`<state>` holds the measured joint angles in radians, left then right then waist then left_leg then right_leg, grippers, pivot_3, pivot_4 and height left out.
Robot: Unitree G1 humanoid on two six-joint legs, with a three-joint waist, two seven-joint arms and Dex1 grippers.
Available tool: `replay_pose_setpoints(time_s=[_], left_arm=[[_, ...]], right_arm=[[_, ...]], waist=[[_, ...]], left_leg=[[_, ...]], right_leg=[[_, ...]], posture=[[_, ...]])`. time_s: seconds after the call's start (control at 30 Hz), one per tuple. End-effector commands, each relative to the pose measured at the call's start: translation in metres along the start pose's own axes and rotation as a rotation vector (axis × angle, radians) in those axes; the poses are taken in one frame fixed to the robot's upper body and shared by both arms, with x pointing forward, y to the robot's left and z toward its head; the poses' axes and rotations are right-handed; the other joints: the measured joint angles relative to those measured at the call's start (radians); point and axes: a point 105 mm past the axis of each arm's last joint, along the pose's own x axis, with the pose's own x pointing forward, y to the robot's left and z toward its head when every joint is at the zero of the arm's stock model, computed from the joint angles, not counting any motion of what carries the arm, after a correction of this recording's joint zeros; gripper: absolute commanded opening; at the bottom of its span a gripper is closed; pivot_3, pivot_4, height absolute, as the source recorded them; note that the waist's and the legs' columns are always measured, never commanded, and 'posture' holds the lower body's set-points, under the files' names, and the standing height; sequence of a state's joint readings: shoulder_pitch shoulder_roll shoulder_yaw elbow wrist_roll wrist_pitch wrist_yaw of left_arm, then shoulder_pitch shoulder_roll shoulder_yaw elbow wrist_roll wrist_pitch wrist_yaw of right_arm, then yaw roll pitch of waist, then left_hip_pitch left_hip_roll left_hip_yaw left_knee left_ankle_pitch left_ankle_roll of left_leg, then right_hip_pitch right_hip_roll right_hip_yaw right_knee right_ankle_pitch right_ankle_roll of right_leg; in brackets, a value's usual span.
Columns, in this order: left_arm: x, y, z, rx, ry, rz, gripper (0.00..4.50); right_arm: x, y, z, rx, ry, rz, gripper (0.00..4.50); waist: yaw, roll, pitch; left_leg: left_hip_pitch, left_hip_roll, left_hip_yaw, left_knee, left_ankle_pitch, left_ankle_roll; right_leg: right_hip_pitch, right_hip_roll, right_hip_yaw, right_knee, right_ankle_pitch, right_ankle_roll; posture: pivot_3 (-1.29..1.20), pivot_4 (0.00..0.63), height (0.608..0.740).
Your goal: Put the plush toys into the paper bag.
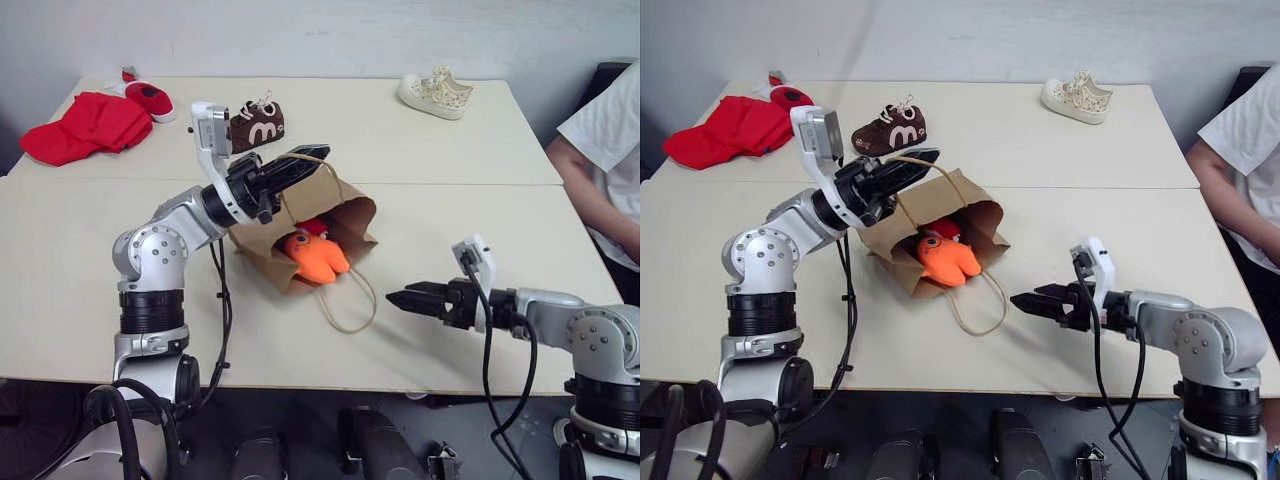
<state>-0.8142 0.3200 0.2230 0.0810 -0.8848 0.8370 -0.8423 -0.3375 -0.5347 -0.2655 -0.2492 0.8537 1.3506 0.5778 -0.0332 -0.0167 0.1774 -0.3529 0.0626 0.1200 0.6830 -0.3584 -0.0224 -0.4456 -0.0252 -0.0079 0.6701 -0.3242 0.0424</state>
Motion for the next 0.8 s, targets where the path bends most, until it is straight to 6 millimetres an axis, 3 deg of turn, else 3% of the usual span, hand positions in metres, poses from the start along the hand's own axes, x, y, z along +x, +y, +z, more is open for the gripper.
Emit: replay_pose_setpoints(time_s=[0.03, 0.23, 0.33, 0.4, 0.57, 0.7, 0.8], left_arm=[[0.005, -0.009, 0.009, 0.037, -0.022, -0.043, 0.0], [0.006, -0.008, 0.01, 0.037, -0.026, -0.037, 0.0], [0.006, -0.008, 0.009, 0.039, -0.026, -0.034, 0.0], [0.007, -0.008, 0.009, 0.04, -0.027, -0.031, 0.0], [0.006, -0.006, 0.011, 0.048, -0.032, -0.018, 0.0], [0.003, -0.004, 0.018, 0.058, -0.057, -0.005, 0.0], [0.002, 0.003, 0.041, 0.052, -0.172, 0.022, 0.0]], right_arm=[[0.014, 0.015, -0.001, 0.002, 0.009, 0.087, 4.48], [0.046, 0.044, -0.006, 0.001, 0.045, 0.213, 4.48], [0.055, 0.047, 0.0, 0.018, 0.01, 0.208, 3.9], [0.055, 0.048, 0.006, 0.03, -0.028, 0.217, 3.22], [0.039, 0.058, 0.03, 0.058, -0.149, 0.288, 1.48], [0.002, 0.082, 0.083, 0.134, -0.394, 0.484, 0.05], [-0.027, 0.097, 0.117, 0.129, -0.506, 0.544, 0.02]], waist=[[0.0, 0.0, 0.0], [0.001, 0.0, 0.0], [0.002, 0.0, 0.0], [0.005, 0.0, 0.0], [0.005, 0.0, 0.0], [0.002, 0.0, 0.0], [0.002, 0.0, 0.0]], left_leg=[[0.0, 0.0, 0.0, 0.0, 0.0, 0.0], [0.0, 0.0, 0.0, 0.0, 0.0, 0.0], [0.0, 0.0, 0.0, 0.0, 0.0, 0.0], [-0.001, 0.0, 0.0, 0.0, 0.0, 0.0], [-0.002, 0.0, -0.001, 0.001, 0.0, 0.001], [-0.002, 0.0, -0.001, 0.001, 0.0, 0.001], [-0.002, 0.0, -0.001, 0.001, 0.0, 0.001]], right_leg=[[0.0, 0.0, 0.0, 0.0, 0.0, 0.0], [0.0, 0.0, 0.0, 0.0, 0.0, 0.0], [0.0, 0.0, 0.0, 0.0, 0.0, 0.0], [0.0, -0.001, -0.001, 0.0, 0.0, 0.0], [0.0, -0.001, -0.002, -0.001, 0.0, 0.0], [-0.001, -0.001, -0.002, 0.0, 0.0, 0.0], [-0.001, -0.001, -0.002, 0.002, 0.0, 0.0]], posture=[[0.0, 0.15, 0.74], [0.0, 0.15, 0.74], [0.0, 0.15, 0.74], [0.0, 0.15, 0.74], [0.0, 0.15, 0.74], [0.0, 0.15, 0.74], [0.0, 0.15, 0.74]])
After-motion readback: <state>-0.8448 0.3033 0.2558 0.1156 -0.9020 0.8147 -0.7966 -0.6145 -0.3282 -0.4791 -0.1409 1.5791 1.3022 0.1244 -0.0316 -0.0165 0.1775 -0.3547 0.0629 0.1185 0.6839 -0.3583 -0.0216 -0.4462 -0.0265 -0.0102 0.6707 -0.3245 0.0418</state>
